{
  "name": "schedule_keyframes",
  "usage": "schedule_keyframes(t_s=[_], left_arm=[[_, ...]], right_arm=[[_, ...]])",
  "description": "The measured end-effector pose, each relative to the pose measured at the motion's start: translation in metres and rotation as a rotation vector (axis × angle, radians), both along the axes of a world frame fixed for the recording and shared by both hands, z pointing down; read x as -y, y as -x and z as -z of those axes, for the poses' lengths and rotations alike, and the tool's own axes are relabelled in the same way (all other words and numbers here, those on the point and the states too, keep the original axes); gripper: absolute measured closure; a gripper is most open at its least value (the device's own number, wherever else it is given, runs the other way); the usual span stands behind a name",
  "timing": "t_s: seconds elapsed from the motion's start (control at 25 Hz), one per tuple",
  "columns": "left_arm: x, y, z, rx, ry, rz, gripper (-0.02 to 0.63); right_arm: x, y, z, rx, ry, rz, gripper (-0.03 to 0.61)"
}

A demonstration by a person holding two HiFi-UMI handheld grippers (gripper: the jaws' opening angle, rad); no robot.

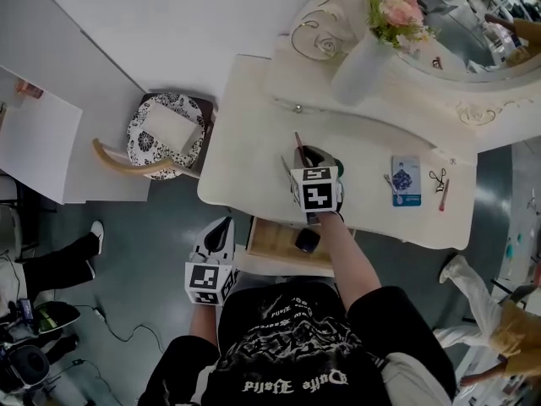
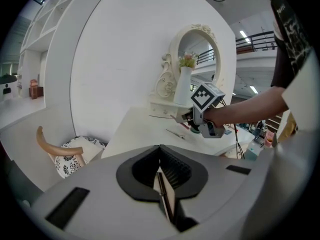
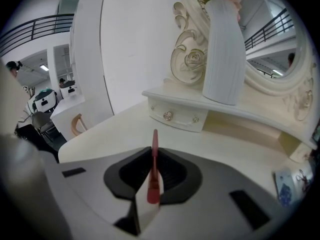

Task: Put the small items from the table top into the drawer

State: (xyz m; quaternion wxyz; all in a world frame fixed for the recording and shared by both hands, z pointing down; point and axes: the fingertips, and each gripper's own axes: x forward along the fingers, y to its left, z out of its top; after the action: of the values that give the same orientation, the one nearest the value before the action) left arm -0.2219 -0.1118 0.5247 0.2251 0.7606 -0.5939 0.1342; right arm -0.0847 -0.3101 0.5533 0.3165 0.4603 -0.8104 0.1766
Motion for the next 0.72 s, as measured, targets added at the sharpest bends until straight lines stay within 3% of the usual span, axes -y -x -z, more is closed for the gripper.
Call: schedule_keyframes(t_s=[0.72], left_arm=[[0.001,-0.02,0.015,-0.013,-0.071,-0.067,0.598]], right_arm=[[-0.046,-0.025,0.033,0.015,-0.062,0.0,0.528]])
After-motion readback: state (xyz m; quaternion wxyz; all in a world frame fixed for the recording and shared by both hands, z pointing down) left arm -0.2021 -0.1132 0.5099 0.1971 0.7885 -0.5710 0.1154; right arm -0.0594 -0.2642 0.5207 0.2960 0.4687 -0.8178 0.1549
